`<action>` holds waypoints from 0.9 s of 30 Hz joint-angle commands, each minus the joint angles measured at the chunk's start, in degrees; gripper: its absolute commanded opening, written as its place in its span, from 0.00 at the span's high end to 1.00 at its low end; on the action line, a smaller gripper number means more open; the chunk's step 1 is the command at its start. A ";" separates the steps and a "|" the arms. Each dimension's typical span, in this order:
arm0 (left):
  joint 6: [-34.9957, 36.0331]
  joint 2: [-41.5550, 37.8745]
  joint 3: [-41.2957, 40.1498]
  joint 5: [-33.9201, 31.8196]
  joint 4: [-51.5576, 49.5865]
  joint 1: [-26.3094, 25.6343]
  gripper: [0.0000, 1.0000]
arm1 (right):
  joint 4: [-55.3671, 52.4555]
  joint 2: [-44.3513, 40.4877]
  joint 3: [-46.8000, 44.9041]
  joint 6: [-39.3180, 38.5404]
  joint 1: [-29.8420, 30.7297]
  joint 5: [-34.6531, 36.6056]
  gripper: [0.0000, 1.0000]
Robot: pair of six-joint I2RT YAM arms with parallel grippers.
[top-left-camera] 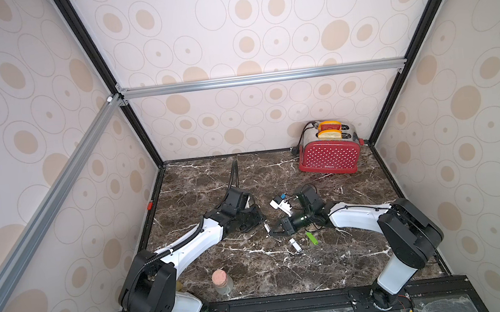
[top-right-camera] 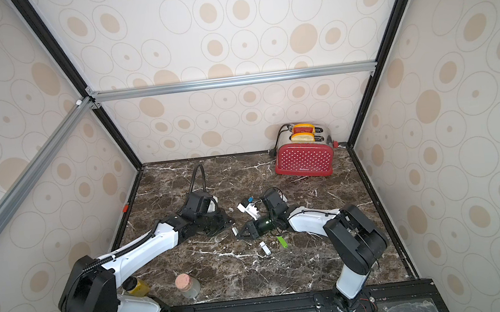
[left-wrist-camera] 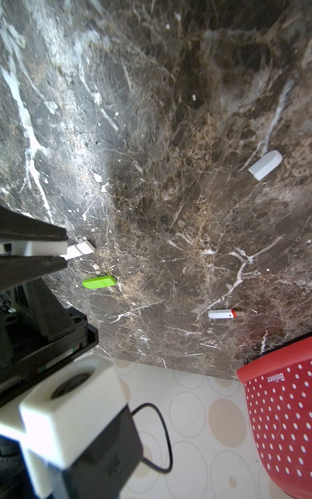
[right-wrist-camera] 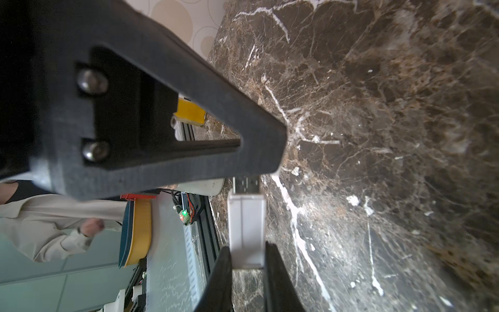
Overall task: Close the usb drive cover
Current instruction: Close the cover of the USB drive.
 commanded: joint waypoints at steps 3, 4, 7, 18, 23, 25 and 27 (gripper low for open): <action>0.29 -1.65 0.70 -0.47 -0.09 -0.57 1.00 | -0.29 1.03 0.83 -0.93 0.29 0.42 1.00; 0.33 -1.75 0.70 -0.49 -0.23 -0.57 1.00 | -0.42 1.03 0.77 -0.99 0.30 0.51 1.00; 0.35 -1.72 0.53 -0.43 -0.29 -0.72 1.00 | -0.53 0.95 0.93 -0.99 0.23 0.66 1.00; 1.18 -1.40 0.11 -1.65 -1.53 -0.73 1.00 | -1.32 0.06 1.06 -1.05 0.27 1.55 1.00; 1.69 -1.21 0.26 -2.38 -2.06 -0.83 1.00 | -0.89 -0.20 0.80 -0.72 0.23 1.50 1.00; 1.70 -1.13 0.09 -2.57 -1.99 -0.83 1.00 | -0.97 -0.18 0.99 -0.71 0.19 1.57 1.00; 1.45 -0.96 0.09 -2.40 -1.70 -0.90 1.00 | -0.80 -0.16 1.08 -0.51 0.19 1.47 1.00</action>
